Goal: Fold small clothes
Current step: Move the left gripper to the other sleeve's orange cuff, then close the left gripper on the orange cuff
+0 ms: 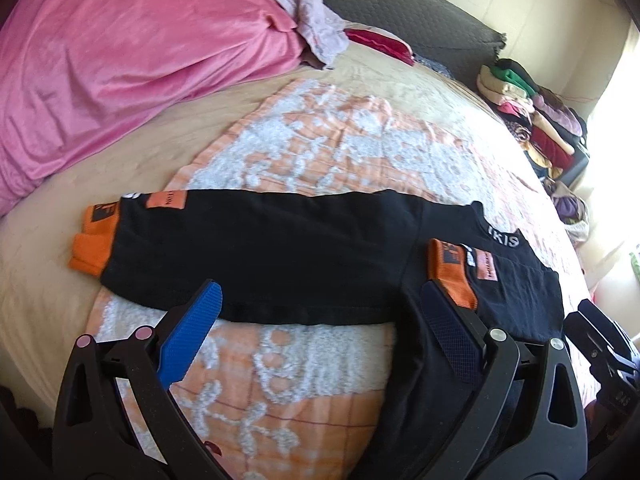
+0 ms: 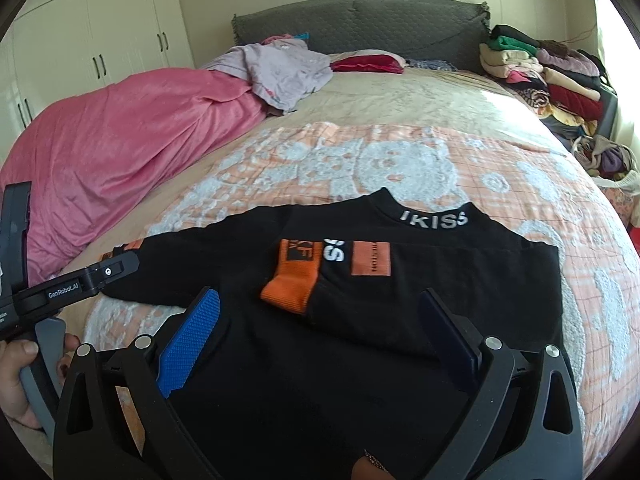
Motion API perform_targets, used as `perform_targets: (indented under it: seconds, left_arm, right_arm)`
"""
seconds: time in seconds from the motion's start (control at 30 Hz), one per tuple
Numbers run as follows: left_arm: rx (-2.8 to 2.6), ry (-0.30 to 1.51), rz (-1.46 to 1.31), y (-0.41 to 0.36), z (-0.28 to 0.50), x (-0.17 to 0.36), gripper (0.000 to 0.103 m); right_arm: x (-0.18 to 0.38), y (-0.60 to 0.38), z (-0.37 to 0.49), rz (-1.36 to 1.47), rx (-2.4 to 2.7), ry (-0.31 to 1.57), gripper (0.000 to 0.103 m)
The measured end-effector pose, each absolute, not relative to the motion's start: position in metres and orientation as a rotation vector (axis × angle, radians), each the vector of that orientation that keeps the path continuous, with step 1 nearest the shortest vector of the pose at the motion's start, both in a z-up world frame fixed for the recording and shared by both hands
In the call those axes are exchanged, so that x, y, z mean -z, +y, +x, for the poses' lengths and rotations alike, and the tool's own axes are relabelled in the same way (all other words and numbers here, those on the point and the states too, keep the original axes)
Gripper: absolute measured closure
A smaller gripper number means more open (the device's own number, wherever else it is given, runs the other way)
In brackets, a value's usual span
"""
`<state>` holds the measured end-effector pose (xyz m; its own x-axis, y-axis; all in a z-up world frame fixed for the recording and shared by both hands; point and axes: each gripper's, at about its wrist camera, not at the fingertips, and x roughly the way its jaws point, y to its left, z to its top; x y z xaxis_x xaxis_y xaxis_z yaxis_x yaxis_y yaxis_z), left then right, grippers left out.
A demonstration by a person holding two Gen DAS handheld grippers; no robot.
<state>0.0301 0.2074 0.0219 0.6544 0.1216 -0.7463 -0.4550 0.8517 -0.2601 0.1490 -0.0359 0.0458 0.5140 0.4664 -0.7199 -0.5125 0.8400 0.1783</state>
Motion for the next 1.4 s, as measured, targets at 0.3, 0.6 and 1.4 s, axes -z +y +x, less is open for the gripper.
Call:
perform_targets:
  seconds: [0.3,0.6,1.4]
  left_arm:
    - [-0.410,0.807,-0.511,0.238,0.011,-0.007,0.010]
    - [-0.441,0.811,-0.654,0.273,-0.008,0.019,0.010]
    - [-0.554,0.640,-0.916,0.336,-0.006,0.063,0.054]
  right_arm:
    - [-0.040,0.005,0.144,-0.109,-0.664,0.857,0.005]
    - [-0.032,0.031,0.131,-0.149,-0.718,0.876,0.005]
    - [-0.013,0.010,0.144,-0.108,-0.640,0.926,0.005]
